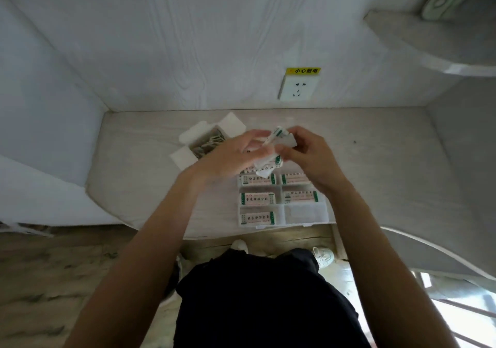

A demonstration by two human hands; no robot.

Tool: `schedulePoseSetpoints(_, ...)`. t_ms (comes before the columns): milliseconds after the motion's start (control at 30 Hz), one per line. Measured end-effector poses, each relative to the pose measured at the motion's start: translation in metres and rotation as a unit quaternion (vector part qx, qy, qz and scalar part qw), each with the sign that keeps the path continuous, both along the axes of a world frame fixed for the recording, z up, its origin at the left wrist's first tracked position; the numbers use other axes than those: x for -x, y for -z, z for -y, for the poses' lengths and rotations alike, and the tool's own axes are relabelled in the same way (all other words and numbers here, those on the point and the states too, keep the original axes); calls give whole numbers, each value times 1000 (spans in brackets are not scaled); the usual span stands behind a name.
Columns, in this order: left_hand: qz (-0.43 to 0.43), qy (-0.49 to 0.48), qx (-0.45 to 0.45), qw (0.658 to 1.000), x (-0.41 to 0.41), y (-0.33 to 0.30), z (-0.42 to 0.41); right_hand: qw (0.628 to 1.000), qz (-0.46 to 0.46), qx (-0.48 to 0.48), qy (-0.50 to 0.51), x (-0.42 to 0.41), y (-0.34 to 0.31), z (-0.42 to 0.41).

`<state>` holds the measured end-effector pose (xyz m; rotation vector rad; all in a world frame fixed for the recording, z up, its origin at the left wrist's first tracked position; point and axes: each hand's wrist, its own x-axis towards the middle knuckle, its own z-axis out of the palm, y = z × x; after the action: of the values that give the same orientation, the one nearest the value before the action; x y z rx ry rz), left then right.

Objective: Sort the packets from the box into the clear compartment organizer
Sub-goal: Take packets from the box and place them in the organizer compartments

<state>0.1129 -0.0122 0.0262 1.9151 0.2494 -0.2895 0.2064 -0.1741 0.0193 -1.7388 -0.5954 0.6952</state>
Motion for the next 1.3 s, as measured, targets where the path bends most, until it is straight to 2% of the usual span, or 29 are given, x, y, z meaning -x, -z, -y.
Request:
schedulePoseSetpoints(67, -57, 33, 98, 993, -8, 8, 13, 1000, 7, 2, 17, -2, -1, 14)
schedulePoseSetpoints(133, -90, 20, 226, 970, -15, 19, 25, 999, 4, 1, 47, -4, 0, 28)
schedulePoseSetpoints(200, -97, 10, 289, 952, -18, 26, 34, 997, -2, 2, 74, -4, 3, 37)
schedulePoseSetpoints(367, -61, 57, 268, 960, -19, 36, 57, 986, 5, 19, 163, -5, 16, 58)
schedulePoseSetpoints(667, -14, 1, 194, 981, -6, 52, 71, 968, 27, 40, 246, -2, 31, 75)
schedulePoseSetpoints(833, -17, -54, 164, 985, 4, 63, 66, 951, -88, -76, 285, 0, 24, 85)
schedulePoseSetpoints(900, -11, -105, 165, 981, 8, 66, 64, 948, -118, -87, 281, 2, 25, 89)
schedulePoseSetpoints(967, -2, -142, 180, 973, 10, 69, 61, 960, -88, -46, 263, 2, 32, 95)
schedulePoseSetpoints(1033, 4, -160, 176, 971, 11, 71, 60, 976, -8, 50, 214, -1, 44, 103)
schedulePoseSetpoints(1133, 0, -176, 159, 971, 12, 76, 59, 969, 63, 170, 168, -3, 65, 108)
schedulePoseSetpoints(1300, -14, -207, 175, 962, 19, 83, 63, 956, 115, 189, 192, -16, 79, 92)
